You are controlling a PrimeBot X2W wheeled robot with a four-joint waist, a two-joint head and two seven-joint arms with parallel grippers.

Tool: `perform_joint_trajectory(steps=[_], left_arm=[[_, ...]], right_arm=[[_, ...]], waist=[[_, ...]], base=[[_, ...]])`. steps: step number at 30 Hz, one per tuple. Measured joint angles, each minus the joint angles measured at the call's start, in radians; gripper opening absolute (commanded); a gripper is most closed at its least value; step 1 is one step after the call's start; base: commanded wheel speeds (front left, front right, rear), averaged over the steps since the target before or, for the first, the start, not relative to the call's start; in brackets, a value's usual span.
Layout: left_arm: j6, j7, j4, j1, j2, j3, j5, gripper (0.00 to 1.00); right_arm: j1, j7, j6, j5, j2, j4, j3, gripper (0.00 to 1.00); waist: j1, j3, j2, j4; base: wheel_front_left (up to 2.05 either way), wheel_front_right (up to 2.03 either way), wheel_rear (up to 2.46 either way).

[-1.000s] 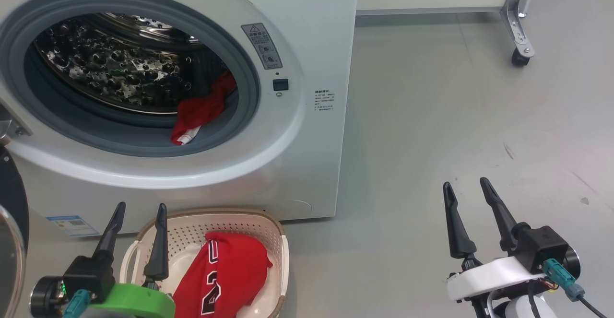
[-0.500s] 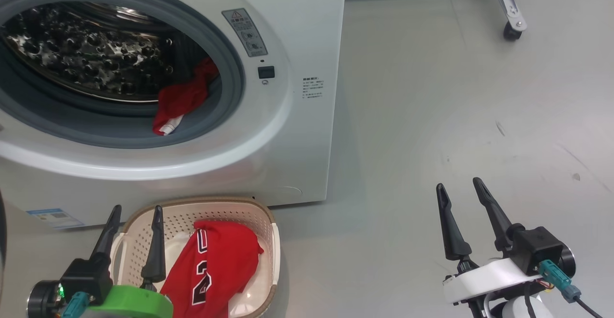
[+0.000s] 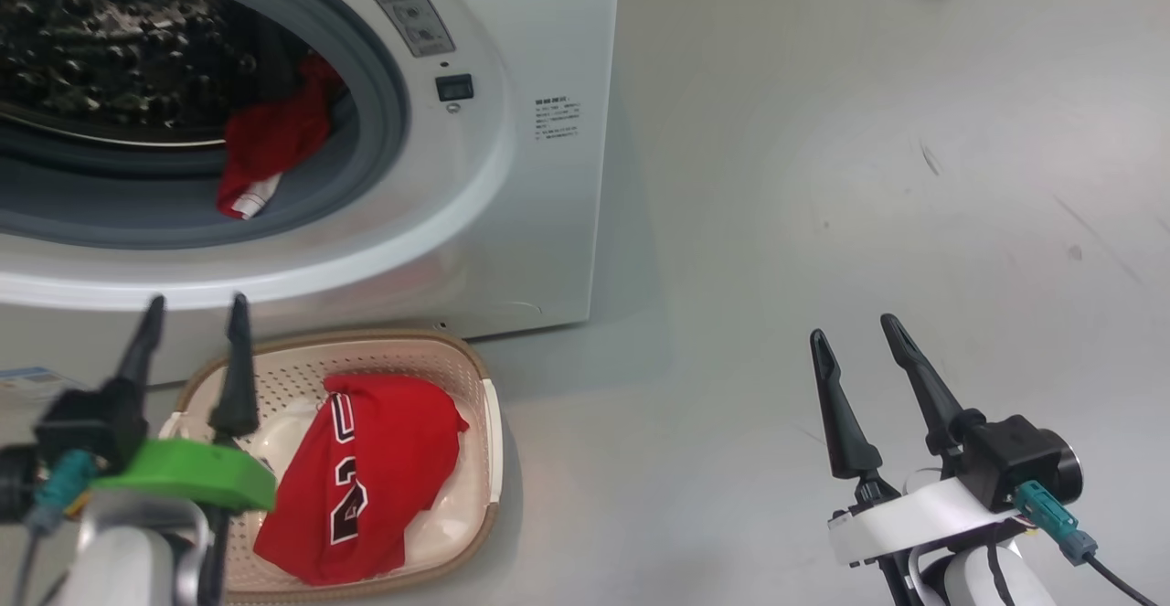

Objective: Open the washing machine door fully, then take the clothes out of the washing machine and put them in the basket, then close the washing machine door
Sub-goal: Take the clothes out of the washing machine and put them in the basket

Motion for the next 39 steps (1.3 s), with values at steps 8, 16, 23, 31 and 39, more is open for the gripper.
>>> perform_joint_trajectory(steps=[8,16,23,31,39], left_arm=[[0.0,0.137,0.032,-0.19,0.077,0.072,-0.057,1.0],[0.0,0.282,0.102,-0.357,0.147,0.123,-0.111,1.0],[0.01,0.419,0.201,-0.461,0.207,0.118,-0.105,1.0],[0.04,0.515,0.314,-0.552,0.233,0.138,-0.121,1.0],[0.062,0.566,0.376,-0.644,0.267,0.137,-0.107,1.0]], right_arm=[[-0.044,0.0,0.003,-0.001,0.0,-0.019,0.021,1.0],[-0.088,0.0,0.003,0.006,0.001,-0.028,0.035,1.0],[-0.11,0.0,-0.001,0.028,0.003,-0.028,0.051,1.0],[-0.131,0.0,-0.012,0.052,0.004,-0.029,0.063,1.0],[-0.14,0.0,-0.019,0.054,0.004,-0.03,0.078,1.0]], waist=[[0.0,0.097,0.0,-0.047],[0.0,0.173,0.0,-0.105],[0.0,0.227,0.0,-0.16],[0.0,0.262,0.0,-0.214],[0.0,0.295,0.0,-0.235]], base=[[0.0,0.0,0.0],[0.0,0.0,0.0],[0.0,0.0,0.0],[0.0,0.0,0.0],[0.0,0.0,0.0]])
